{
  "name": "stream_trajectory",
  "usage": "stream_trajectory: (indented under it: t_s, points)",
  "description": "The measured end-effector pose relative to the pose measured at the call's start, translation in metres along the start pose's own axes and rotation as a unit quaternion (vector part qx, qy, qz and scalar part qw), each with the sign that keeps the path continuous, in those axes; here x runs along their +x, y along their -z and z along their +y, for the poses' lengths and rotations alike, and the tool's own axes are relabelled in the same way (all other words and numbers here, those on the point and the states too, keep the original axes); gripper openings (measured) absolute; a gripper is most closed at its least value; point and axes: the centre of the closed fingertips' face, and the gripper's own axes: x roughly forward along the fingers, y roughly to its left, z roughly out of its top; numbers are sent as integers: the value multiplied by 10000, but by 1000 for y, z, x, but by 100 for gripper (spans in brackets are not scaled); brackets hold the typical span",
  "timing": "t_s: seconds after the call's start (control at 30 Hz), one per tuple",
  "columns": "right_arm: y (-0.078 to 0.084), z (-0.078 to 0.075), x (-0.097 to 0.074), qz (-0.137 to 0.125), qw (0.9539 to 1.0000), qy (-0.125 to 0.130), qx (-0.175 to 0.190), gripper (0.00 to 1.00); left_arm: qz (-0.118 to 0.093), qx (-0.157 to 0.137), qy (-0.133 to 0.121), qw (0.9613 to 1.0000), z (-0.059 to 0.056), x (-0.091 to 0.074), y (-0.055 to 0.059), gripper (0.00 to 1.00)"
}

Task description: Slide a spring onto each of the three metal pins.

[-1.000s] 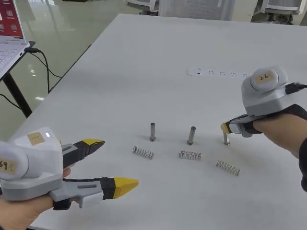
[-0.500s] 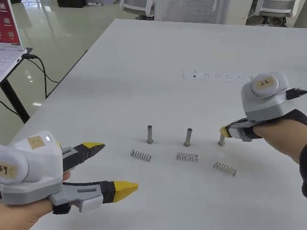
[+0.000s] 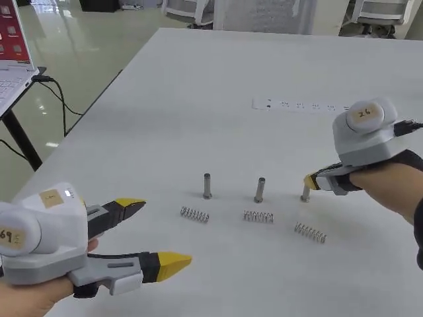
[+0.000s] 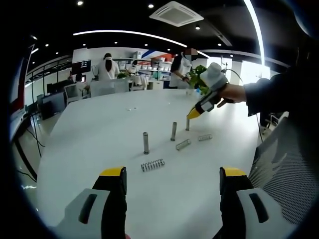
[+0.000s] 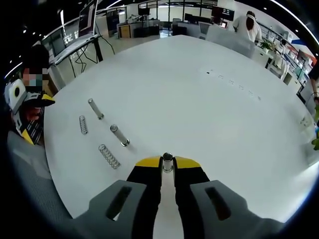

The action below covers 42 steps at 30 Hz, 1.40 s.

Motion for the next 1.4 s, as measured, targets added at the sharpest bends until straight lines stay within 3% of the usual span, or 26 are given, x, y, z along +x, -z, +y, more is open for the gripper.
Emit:
stream_trajectory:
  t_s: [0.73, 1.4]
  points:
    - [3, -3, -2, 45, 9998, -1, 170, 10, 5, -11, 40, 10000, -4, 2, 0, 75]
    - [4, -1, 0, 22, 10000, -43, -38, 12, 4, -14, 27, 10000, -2, 2, 1, 75]
